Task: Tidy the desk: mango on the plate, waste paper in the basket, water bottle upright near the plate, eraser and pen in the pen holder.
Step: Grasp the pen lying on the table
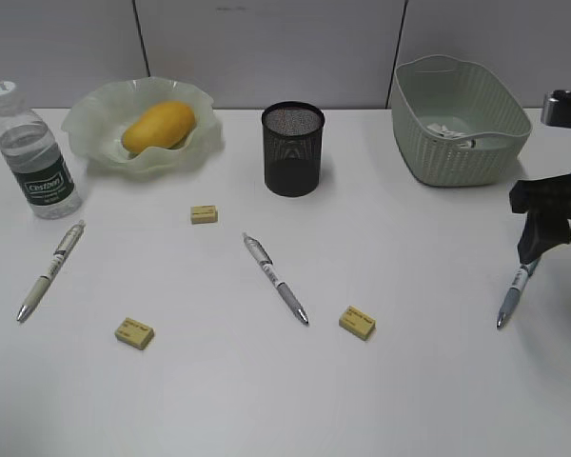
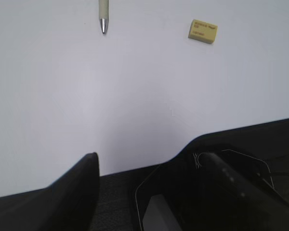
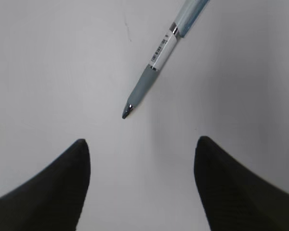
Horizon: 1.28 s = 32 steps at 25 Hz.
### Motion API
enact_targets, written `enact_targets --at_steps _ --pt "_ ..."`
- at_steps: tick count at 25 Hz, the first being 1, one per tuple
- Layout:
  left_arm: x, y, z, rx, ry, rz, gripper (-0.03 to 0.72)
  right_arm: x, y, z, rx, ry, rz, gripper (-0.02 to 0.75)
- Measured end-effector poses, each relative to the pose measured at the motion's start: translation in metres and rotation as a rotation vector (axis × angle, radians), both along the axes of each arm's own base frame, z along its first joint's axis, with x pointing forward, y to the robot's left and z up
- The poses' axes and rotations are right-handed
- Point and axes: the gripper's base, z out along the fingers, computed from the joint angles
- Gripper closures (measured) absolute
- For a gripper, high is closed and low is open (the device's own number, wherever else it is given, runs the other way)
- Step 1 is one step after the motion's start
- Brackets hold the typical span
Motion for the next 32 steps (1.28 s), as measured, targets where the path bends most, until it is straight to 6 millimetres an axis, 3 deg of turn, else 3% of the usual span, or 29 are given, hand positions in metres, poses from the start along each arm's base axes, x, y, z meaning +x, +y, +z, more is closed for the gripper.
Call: enact_targets --at_steps 7,11,18,24,32 --pt "0.0 0.0 0.0 0.001 0.0 0.0 0.19 0.04 -0.011 -0.043 -0.001 0.116 -0.127 0.215" --pt "0.0 0.0 0.0 0.001 0.0 0.0 0.19 0.052 -0.021 -0.061 -0.002 0.16 -0.183 0.254" --pt "0.0 0.0 0.0 0.001 0.0 0.0 0.19 0.071 -0.021 -0.082 -0.002 0.188 -0.215 0.283" --pt "0.0 0.0 0.0 0.001 -0.001 0.0 0.19 0.077 -0.02 -0.089 0.007 0.182 -0.267 0.357" --pt "0.0 0.0 0.0 0.001 -0.001 0.0 0.19 0.076 -0.021 -0.107 0.0 0.234 -0.295 0.387"
